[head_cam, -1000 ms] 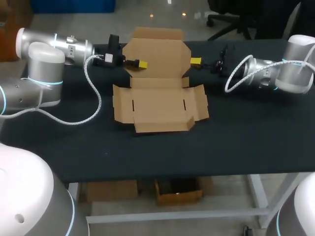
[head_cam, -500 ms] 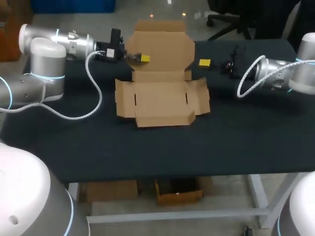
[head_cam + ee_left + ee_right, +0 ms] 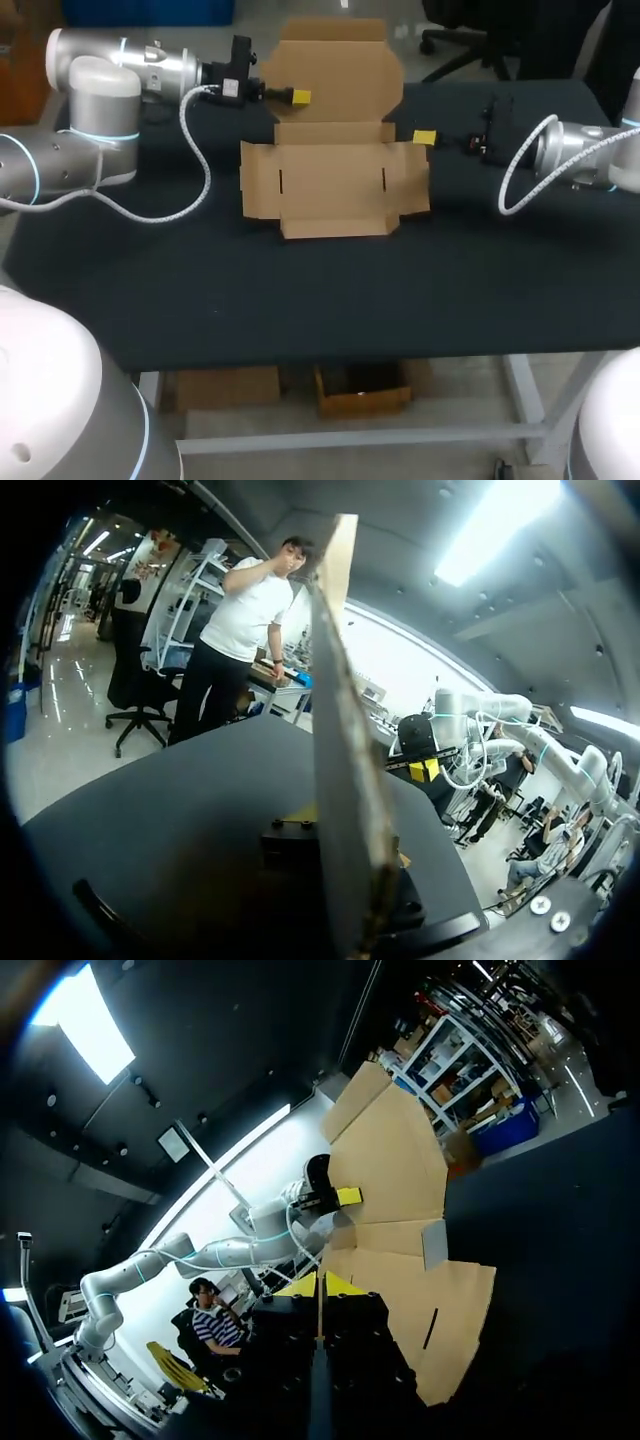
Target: Assemble the packaging by folding the flat box into shape, placing the metal phone stand inside, and closing the box properly
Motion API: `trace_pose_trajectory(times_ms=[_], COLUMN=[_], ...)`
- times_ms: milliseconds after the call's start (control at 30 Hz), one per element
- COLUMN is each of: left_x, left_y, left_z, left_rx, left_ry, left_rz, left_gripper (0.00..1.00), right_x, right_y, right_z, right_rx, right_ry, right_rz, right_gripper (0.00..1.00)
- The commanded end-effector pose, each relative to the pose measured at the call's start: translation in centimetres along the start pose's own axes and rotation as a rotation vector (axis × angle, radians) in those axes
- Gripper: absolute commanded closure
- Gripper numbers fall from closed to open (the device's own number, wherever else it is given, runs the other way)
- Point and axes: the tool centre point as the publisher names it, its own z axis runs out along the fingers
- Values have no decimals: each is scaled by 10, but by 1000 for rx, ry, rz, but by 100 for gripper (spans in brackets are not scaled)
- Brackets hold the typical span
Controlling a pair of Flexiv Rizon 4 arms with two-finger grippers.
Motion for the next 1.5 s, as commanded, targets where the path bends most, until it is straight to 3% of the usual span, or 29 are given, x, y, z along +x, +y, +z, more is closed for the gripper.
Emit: trace_pose_trajectory(times_ms=[33,433,633,1367,1500], left_x=[-5,0,1,1,1], left_y=[-6,-18,-20,-20,-20], left_z=[2,7,9,9,9], left_rx=[4,33,41,41,41], left_ry=[18,74,91,91,91], left_rz=[22,115,134,134,134], left_gripper=[100,100,100,100,100], right_x=[16,40,42,42,55], right_y=[-5,-22,-36,-36,-33], right_z=[-7,-12,-18,-18,-9], right_rx=[2,38,41,41,56], right_ry=[-201,-344,-369,-369,-363], right_rz=[-35,-173,-164,-164,-233], right_gripper=[100,100,100,100,100])
